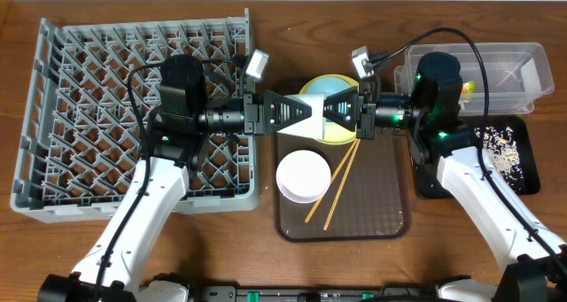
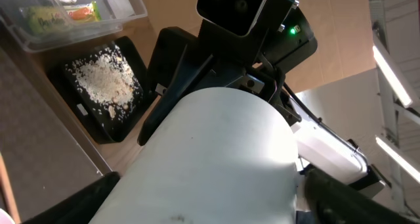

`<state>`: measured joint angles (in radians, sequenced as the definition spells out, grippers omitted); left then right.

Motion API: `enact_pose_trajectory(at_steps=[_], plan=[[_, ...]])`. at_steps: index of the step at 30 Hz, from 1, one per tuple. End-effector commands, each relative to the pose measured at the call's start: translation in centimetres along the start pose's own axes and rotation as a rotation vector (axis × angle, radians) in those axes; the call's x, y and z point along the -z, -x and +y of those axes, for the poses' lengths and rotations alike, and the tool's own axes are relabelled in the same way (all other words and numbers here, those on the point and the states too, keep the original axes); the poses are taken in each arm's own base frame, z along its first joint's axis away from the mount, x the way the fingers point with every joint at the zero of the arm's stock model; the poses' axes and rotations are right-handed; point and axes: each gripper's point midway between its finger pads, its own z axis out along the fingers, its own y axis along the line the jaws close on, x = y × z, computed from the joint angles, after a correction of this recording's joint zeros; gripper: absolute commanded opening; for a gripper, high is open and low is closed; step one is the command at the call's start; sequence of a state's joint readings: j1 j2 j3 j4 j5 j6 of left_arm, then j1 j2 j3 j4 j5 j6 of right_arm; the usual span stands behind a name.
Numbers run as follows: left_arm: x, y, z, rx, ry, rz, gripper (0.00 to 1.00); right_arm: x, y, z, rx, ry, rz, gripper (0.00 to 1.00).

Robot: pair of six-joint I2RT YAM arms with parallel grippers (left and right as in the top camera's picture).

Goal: Sort waste into correct bins and load items into the dishwasher rack
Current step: 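Hand the white cup from the right gripper to the left gripper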

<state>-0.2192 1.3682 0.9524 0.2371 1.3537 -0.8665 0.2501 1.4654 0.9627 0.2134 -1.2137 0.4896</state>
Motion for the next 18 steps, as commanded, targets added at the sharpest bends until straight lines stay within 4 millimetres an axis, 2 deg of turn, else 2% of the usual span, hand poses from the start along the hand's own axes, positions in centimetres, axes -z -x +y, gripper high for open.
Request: enact_pose_trajectory(at_steps=[1,3,11,13,14,15,18], plan=[[-0.04,0.37,-0.88,-0.043,-0.008,-0.003,0.80,-0.26,-0.01,0.36,-0.002,0.021,0.013,0.01],[-0.04,0.37,-0.88,-0.043,-0.008,-0.003,0.73,-0.25,-0.07,0.32,-0.007,0.020,0.014,0.01],[-0.04,0.37,-0.88,-0.051,-0.007,-0.003,0.65,-0.25,-0.07,0.32,-0.007,0.020,0.014,0.02],[-0.04,0.41,-0.85,-0.052,-0.006,-0.005,0.65,-0.25,-0.09,0.31,-0.007,0.020,0.015,0.07],[-0.04,0.41,-0.85,-0.064,-0.006,-0.006,0.65,-0.25,-0.08,0.31,-0.007,0.020,0.015,0.15],[-0.04,0.41,-0.85,-0.092,-0.006,-0.006,0.64,-0.22,-0.08,0.29,-0.008,0.019,0.014,0.19],[0.00,0.41,-0.74,-0.153,-0.003,-0.007,0.60,-0.17,-0.08,0.23,-0.011,0.017,0.014,0.26]])
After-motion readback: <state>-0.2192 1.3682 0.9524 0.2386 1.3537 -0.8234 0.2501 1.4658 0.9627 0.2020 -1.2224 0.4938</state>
